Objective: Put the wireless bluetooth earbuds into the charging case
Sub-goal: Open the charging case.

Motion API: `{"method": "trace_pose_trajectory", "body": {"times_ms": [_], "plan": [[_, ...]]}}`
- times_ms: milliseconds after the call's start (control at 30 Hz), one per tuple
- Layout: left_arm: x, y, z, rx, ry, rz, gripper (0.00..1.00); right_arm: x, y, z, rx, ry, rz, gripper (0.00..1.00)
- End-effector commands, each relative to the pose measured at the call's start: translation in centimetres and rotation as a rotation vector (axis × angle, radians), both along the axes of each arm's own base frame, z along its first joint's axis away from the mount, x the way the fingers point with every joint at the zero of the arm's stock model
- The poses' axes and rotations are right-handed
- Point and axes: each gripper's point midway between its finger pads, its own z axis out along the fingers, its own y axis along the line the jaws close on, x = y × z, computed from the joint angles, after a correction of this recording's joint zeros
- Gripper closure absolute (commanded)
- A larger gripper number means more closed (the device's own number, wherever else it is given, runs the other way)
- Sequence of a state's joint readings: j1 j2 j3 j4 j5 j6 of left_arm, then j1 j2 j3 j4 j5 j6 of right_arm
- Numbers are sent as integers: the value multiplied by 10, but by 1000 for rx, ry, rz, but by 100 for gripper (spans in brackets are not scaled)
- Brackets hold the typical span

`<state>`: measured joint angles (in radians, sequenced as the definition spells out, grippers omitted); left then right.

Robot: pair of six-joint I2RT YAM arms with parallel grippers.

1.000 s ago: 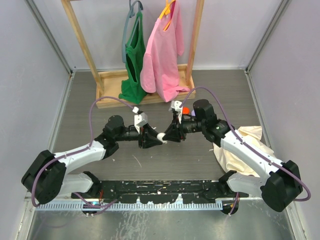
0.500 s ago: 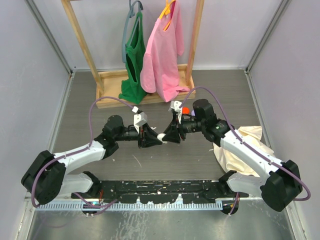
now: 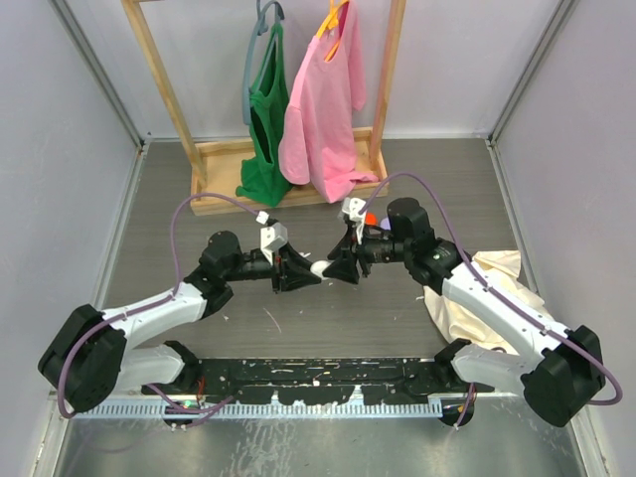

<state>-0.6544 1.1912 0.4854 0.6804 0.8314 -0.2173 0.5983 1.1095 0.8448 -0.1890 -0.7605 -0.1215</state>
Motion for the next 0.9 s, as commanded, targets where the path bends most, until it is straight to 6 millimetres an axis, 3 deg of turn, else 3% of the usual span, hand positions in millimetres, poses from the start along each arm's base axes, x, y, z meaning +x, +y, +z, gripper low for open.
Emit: {"method": "trace_pose_trajectory", "body": {"times_ms": [0, 867], "plan": [[-4, 1, 20, -56, -104, -21, 100, 17, -4, 38, 54, -133, -79, 46], [-7, 4, 22, -61, -128, -17, 100, 36, -10, 49, 57, -158, -206, 43]]}}
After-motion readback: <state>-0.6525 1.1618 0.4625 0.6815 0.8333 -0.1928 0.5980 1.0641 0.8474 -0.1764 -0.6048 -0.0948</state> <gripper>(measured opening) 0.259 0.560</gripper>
